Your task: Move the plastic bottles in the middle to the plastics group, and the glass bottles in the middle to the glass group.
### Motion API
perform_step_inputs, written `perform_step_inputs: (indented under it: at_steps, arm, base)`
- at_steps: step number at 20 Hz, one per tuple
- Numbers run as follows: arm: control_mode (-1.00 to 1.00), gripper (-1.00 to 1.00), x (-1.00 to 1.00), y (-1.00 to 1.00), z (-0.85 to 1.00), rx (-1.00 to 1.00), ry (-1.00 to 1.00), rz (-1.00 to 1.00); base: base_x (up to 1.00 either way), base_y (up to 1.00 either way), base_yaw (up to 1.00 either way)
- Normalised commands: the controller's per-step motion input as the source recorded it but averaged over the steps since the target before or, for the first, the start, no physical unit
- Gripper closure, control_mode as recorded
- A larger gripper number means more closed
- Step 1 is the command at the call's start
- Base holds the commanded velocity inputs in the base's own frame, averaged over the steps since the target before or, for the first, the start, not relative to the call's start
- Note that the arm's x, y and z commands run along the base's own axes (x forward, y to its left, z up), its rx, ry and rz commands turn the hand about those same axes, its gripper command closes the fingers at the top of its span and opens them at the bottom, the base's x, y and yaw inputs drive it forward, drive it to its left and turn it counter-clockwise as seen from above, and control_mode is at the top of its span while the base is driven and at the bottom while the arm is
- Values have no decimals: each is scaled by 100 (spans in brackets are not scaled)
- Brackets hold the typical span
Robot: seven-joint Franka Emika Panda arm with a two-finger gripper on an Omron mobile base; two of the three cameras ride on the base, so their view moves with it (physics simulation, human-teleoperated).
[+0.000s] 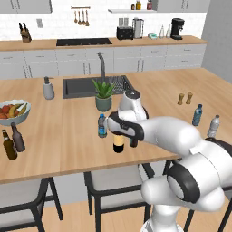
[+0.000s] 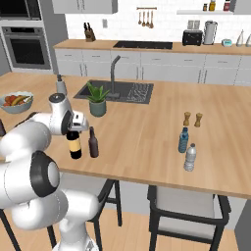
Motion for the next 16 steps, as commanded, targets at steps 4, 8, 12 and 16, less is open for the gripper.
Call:
perform_step_inputs:
  at_steps: [4,8,12,16]
  arm:
    - [-100,-100,0,0,-20,0,0,1]
    - [-100,-100,0,0,-14,0,0,1]
    - [-100,-100,4,0,-2,0,0,0]
    - [-100,-100,0,0,0,0,0,0]
  base:
    - [0,0,0]
    - [0,0,0]
    - [0,0,0]
    - [0,0,0]
